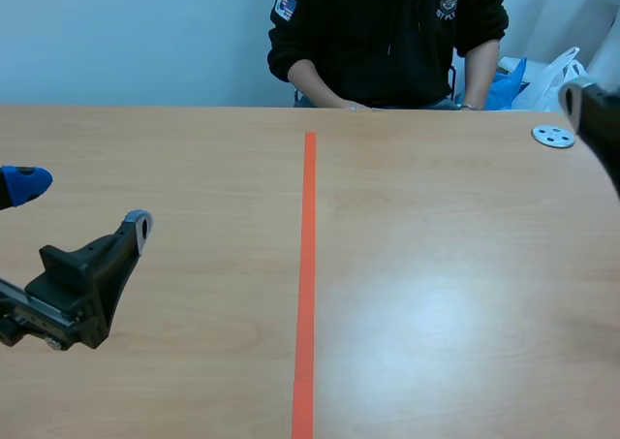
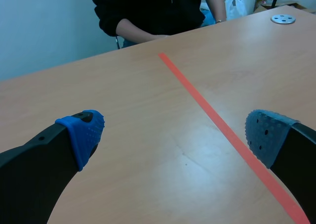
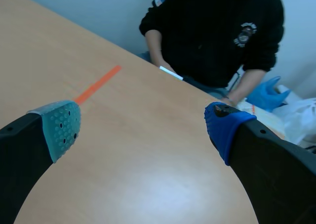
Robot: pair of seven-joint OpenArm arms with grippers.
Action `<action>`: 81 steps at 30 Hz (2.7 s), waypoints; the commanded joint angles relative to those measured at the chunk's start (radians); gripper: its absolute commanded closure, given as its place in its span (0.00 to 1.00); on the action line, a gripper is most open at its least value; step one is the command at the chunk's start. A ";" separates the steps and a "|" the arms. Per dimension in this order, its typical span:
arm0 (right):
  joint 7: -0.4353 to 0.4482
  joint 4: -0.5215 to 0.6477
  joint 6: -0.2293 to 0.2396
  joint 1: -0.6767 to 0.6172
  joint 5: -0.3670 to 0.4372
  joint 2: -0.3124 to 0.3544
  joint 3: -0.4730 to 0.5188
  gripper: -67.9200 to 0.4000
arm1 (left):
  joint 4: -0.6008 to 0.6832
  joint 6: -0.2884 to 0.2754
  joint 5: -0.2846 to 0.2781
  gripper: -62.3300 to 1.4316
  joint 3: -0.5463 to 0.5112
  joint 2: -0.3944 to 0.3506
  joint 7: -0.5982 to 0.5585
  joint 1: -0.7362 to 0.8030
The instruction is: Sort the leaf by its shape. The table is split by an orange tape line. A compound leaf with several leaflets goes to the left side, a simple leaf with one blade goes to the right side. Return to the home posture when a red brick is placed on the table.
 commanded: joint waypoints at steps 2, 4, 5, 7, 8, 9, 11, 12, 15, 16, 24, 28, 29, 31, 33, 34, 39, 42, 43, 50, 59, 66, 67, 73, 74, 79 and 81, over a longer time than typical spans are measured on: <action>0.013 -0.008 -0.011 0.012 0.007 0.008 -0.029 0.24 | 0.013 -0.001 -0.003 0.02 -0.001 0.004 -0.019 -0.003; 0.013 -0.008 -0.011 0.012 0.006 0.008 -0.052 0.24 | 0.013 -0.001 -0.003 0.02 -0.001 0.004 -0.019 -0.003; 0.013 -0.008 -0.011 0.012 0.005 0.008 -0.061 0.24 | 0.013 -0.002 -0.003 0.02 -0.001 0.004 -0.019 -0.003; 0.013 -0.008 -0.011 0.012 0.000 0.008 -0.071 0.24 | 0.013 -0.002 -0.003 0.02 -0.001 0.004 -0.019 -0.003; 0.013 -0.008 -0.011 0.012 0.000 0.008 -0.072 0.24 | 0.013 -0.002 -0.003 0.02 -0.001 0.004 -0.018 -0.003; 0.013 -0.008 -0.011 0.012 0.000 0.008 -0.072 0.24 | 0.013 -0.002 -0.004 0.02 -0.001 0.004 -0.018 -0.003; 0.013 -0.008 -0.011 0.012 0.000 0.008 -0.072 0.24 | 0.013 -0.002 -0.004 0.02 -0.001 0.004 -0.017 0.000; 0.013 -0.008 -0.011 0.012 0.000 0.008 -0.072 0.24 | 0.013 -0.002 -0.004 0.02 -0.001 0.004 -0.017 0.000; 0.013 -0.008 -0.011 0.012 0.000 0.008 -0.072 0.24 | 0.013 -0.002 -0.004 0.02 -0.001 0.004 -0.018 0.000; 0.013 -0.008 -0.011 0.012 0.000 0.008 -0.072 0.24 | 0.013 -0.002 -0.004 0.02 -0.001 0.004 -0.018 0.000; 0.013 -0.008 -0.011 0.012 0.000 0.008 -0.072 0.24 | 0.013 -0.002 -0.004 0.02 -0.001 0.004 -0.018 0.000; 0.013 -0.008 -0.010 0.012 0.000 0.008 -0.072 0.24 | 0.013 -0.002 -0.004 0.02 -0.001 0.004 -0.018 0.000; 0.013 -0.008 -0.010 0.012 0.000 0.008 -0.072 0.24 | 0.013 -0.002 -0.004 0.02 -0.001 0.004 -0.018 0.000; 0.013 -0.008 -0.010 0.012 0.000 0.008 -0.072 0.24 | 0.013 -0.002 -0.004 0.02 -0.001 0.004 -0.018 0.000; 0.013 -0.008 -0.010 0.012 0.000 0.008 -0.072 0.24 | 0.013 -0.002 -0.004 0.02 -0.001 0.004 -0.018 0.000; 0.013 -0.008 -0.010 0.012 0.000 0.008 -0.072 0.24 | 0.013 -0.002 -0.004 0.02 -0.001 0.004 -0.018 0.000; 0.013 -0.008 -0.010 0.012 -0.001 0.011 -0.072 0.24 | 0.013 -0.002 -0.004 0.02 -0.001 0.004 -0.018 0.000; 0.013 -0.009 -0.010 0.012 0.000 0.017 -0.072 0.24 | 0.013 -0.002 -0.004 0.02 -0.001 0.004 -0.018 0.000; 0.012 -0.011 -0.010 0.012 -0.001 0.021 -0.072 0.24 | 0.013 -0.002 -0.004 0.02 -0.001 0.004 -0.018 0.000; -0.026 -0.057 -0.008 0.016 -0.001 0.029 -0.075 0.24 | 0.013 -0.002 -0.004 0.02 -0.001 0.004 -0.018 0.000; -0.016 -0.247 -0.006 0.116 -0.001 0.056 -0.154 0.24 | 0.013 -0.002 -0.004 0.02 -0.001 0.004 -0.018 0.000; 0.001 -0.409 -0.002 0.238 -0.029 0.091 -0.315 0.24 | 0.013 -0.002 -0.003 0.02 -0.001 0.005 -0.018 0.000; 0.008 -0.427 -0.002 0.256 -0.044 0.092 -0.340 0.24 | 0.013 -0.002 -0.003 0.02 -0.001 0.005 -0.018 0.000; 0.025 -0.524 -0.002 0.369 -0.095 0.090 -0.486 0.24 | 0.013 -0.002 -0.003 0.02 -0.001 0.005 -0.018 0.000; 0.025 -0.539 -0.002 0.387 -0.101 0.090 -0.510 0.24 | 0.013 -0.002 -0.003 0.02 -0.001 0.005 -0.018 0.000; 0.048 -0.623 -0.002 0.462 -0.116 0.076 -0.623 0.24 | 0.013 -0.002 -0.003 0.02 -0.001 0.005 -0.018 0.000; 0.055 -0.666 -0.003 0.493 -0.125 0.055 -0.663 0.24 | 0.013 -0.002 -0.003 0.02 -0.001 0.005 -0.019 0.000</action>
